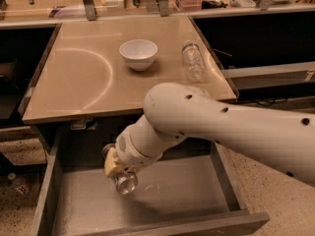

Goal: Place redbull can into top drawer

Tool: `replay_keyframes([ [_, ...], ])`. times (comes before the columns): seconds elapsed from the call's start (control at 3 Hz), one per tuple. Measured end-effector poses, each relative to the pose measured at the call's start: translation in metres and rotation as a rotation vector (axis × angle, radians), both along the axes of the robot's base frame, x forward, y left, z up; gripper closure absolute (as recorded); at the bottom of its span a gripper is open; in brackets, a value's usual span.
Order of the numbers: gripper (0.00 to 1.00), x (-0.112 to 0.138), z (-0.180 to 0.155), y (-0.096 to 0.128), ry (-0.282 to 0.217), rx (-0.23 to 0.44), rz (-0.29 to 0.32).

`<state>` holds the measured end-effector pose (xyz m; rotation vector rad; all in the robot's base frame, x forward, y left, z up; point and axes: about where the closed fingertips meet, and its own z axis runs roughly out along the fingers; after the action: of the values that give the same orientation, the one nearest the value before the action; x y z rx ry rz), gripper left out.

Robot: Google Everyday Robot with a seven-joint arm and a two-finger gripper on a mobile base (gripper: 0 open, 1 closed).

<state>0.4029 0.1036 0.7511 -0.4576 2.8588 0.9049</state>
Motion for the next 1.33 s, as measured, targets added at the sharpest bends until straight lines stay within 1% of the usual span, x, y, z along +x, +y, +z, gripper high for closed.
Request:
replay_keyframes([
  [0.67, 1.0, -0.002, -0.002, -0.001, -0.001, -0.005, 0.001],
  [1.0, 1.0, 0.008, -0.035, -0.007, 0.027, 0.007, -0.06],
  [1.33, 1.0, 0.026, -0.077, -0.018, 0.043, 0.012, -0.141],
])
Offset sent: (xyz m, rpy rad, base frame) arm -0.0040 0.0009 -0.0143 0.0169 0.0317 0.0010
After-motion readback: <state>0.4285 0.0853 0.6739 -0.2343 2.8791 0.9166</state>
